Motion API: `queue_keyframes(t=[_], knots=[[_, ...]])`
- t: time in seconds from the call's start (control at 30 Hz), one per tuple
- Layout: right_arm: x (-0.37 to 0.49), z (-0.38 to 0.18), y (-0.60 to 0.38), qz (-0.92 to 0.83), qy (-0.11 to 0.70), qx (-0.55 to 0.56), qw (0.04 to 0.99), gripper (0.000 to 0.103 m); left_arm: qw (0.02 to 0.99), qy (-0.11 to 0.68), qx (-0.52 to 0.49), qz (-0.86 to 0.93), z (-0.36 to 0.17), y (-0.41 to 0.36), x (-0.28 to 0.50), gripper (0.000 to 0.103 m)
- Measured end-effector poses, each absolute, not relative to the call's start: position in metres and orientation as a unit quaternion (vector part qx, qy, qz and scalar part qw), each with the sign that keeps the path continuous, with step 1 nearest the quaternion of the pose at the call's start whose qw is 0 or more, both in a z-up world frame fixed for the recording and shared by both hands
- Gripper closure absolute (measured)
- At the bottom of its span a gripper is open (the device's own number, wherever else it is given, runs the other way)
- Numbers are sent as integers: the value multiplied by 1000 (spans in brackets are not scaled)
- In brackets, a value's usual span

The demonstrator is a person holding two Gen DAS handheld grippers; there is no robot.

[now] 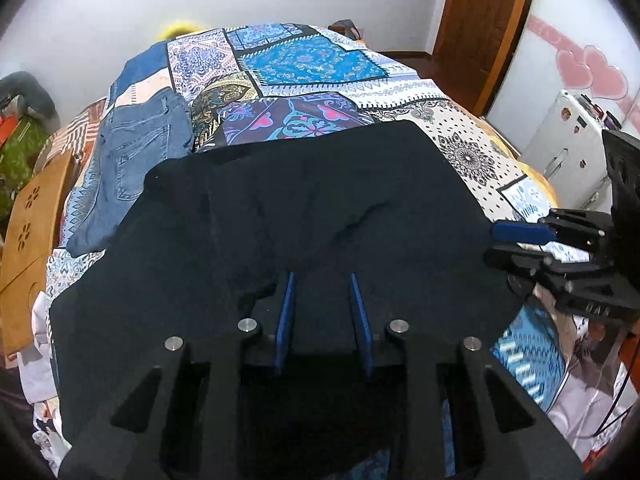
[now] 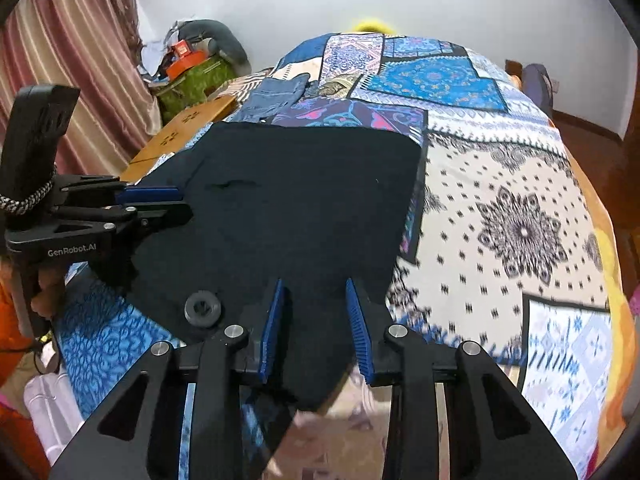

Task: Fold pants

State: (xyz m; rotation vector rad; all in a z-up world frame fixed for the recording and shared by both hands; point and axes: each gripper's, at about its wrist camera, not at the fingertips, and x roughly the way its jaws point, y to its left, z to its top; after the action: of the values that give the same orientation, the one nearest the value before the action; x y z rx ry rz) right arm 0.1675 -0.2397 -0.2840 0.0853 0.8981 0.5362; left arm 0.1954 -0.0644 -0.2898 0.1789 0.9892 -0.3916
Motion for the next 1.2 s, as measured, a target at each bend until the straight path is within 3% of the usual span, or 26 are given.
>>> queue_keyframes(t=[0.17, 0.33, 0.47, 0.53, 0.6, 0.83, 0.9, 0.97, 1.2], knots=[[156, -285, -250, 242, 436, 48, 866, 74, 867, 453, 127, -162, -288, -62, 178, 73], [151, -270, -253, 226, 439, 40, 869, 74, 876, 453, 89, -138, -277, -33, 171, 70], [149, -239, -249, 229, 396, 58, 887, 74, 893, 435, 56, -99, -257, -1, 166, 70], [150, -224, -240, 237, 375, 54, 895, 72, 901, 425, 42, -81, -245, 16, 162, 64], [153, -212, -228, 249, 359, 45, 898, 71, 909, 410, 29, -62, -231, 34, 154, 45], [168, -192, -180, 292, 327, 16, 899, 68, 923, 384, -6, -6, -209, 89, 130, 20], [172, -192, -164, 300, 322, 5, 898, 61, 921, 388, -16, 18, -213, 107, 125, 10], [178, -196, -150, 312, 320, -4, 895, 58, 918, 393, -25, 45, -220, 122, 121, 5], [194, -221, -117, 315, 355, -40, 879, 54, 880, 461, -106, 55, -266, 165, 120, 5]])
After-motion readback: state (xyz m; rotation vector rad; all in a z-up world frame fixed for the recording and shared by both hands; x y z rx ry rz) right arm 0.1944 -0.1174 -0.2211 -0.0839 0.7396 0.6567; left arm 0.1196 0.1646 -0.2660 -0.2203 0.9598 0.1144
